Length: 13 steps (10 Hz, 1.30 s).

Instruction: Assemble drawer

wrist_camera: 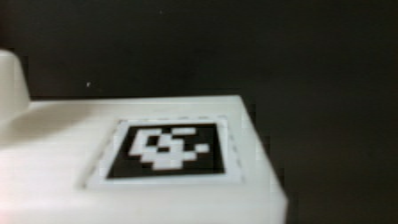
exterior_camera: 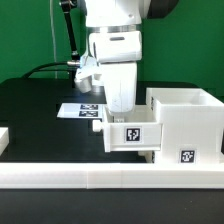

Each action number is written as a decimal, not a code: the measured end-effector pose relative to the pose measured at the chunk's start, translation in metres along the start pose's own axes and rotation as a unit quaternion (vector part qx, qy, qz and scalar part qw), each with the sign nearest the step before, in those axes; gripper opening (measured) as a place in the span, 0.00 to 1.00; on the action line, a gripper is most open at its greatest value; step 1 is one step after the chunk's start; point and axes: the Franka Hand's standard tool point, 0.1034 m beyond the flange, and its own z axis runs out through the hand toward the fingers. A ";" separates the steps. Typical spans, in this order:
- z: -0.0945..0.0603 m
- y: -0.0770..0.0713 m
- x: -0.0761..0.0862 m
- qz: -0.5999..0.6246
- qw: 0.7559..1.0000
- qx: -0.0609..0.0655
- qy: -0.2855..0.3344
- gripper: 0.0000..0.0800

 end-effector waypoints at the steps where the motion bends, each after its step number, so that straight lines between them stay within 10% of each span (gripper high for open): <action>1: 0.000 0.000 0.001 0.001 1.000 0.000 0.000 0.05; 3: 0.000 -0.002 0.001 0.001 1.000 0.016 0.000 0.05; 13: 0.003 0.000 0.012 -0.002 1.000 0.004 -0.002 0.05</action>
Offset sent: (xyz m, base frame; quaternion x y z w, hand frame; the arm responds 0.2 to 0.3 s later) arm 0.0032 0.0034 -0.0033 0.0061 0.0007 0.0038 1.0000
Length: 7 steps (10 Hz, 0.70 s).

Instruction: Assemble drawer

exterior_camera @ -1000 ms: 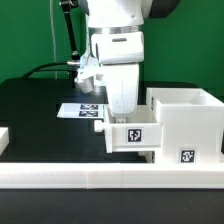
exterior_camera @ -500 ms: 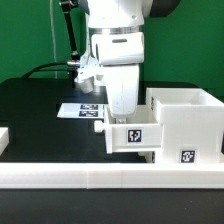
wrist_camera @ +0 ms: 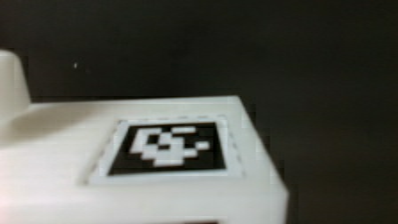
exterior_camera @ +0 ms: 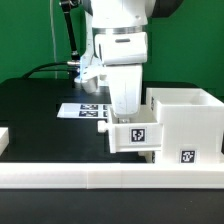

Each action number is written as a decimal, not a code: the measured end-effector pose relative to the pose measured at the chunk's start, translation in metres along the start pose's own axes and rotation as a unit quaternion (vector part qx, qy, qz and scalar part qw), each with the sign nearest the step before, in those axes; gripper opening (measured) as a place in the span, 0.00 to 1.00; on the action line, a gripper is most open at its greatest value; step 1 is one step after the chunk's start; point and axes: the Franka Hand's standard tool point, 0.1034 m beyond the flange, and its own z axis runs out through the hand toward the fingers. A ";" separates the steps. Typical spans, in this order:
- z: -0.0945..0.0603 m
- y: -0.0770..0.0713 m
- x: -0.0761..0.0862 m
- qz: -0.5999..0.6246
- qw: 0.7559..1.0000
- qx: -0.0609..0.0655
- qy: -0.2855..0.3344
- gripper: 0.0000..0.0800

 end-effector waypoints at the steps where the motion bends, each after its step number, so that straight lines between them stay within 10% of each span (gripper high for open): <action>1: 0.001 0.000 -0.001 0.000 1.000 -0.010 -0.001 0.05; 6: 0.002 -0.002 -0.003 0.008 1.000 -0.016 0.003 0.06; 7: 0.002 -0.002 -0.004 0.008 1.000 -0.016 0.003 0.29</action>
Offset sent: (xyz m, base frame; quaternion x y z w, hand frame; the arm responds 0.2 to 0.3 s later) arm 0.0000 0.0000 0.0000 0.0000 0.0000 0.0000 1.0000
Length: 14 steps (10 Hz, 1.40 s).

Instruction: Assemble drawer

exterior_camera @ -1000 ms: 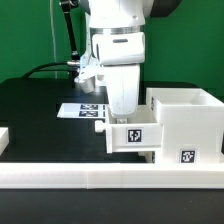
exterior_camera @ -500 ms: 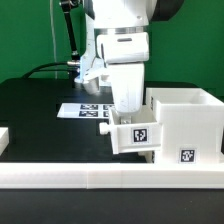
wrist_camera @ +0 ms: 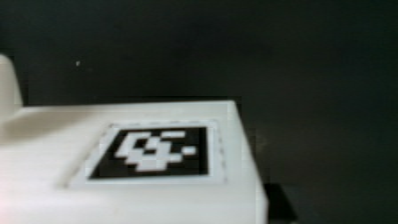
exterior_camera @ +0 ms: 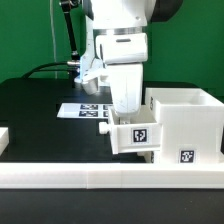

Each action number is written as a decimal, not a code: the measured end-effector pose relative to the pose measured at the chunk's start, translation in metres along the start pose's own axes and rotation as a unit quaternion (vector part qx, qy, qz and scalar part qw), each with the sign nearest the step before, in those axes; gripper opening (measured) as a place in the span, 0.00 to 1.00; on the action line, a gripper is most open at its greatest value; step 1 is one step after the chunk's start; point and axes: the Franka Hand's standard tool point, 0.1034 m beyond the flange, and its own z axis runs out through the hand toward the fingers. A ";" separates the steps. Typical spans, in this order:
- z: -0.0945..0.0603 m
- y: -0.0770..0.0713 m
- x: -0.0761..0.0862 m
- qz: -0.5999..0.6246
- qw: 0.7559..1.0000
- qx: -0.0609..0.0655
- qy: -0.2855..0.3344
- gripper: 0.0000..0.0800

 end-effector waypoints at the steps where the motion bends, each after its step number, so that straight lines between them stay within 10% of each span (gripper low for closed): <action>1: -0.001 0.001 0.000 -0.001 1.000 -0.001 -0.001 0.29; 3: -0.011 0.002 -0.001 -0.001 1.000 -0.002 -0.004 0.70; 5: -0.026 0.003 -0.002 0.001 1.000 0.000 -0.010 0.79; 9: -0.064 0.007 -0.031 -0.006 1.000 0.000 -0.025 0.81; 12: -0.068 0.020 -0.066 -0.007 1.000 -0.009 -0.026 0.81; 14: -0.044 0.021 -0.074 -0.006 1.000 -0.003 -0.018 0.81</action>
Offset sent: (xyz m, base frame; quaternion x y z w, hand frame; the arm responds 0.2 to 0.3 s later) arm -0.0094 -0.0041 0.0236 0.0139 -0.0141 -0.0074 0.9998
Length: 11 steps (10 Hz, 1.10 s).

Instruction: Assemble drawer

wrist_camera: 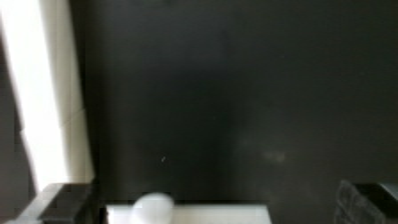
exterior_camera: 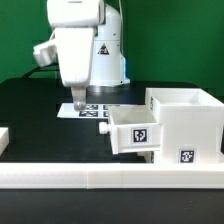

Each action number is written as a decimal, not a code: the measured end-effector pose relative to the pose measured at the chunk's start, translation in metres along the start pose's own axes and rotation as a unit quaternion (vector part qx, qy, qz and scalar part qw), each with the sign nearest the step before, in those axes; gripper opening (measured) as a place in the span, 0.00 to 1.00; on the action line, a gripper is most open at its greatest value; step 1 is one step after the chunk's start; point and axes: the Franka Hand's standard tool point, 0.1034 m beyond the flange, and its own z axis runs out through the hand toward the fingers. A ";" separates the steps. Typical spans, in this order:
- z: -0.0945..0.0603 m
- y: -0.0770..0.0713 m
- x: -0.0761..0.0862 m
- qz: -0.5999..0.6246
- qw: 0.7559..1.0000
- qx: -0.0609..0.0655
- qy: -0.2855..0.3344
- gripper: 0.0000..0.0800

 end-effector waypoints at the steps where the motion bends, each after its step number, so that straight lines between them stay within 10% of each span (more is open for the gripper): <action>1: 0.006 -0.001 0.000 0.002 1.000 0.004 0.002 0.81; 11: 0.017 0.007 0.044 0.091 0.996 0.000 -0.006 0.81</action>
Offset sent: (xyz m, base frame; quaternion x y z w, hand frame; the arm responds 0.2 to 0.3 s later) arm 0.0048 0.0299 -0.0104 0.0058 0.0113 0.0082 0.9999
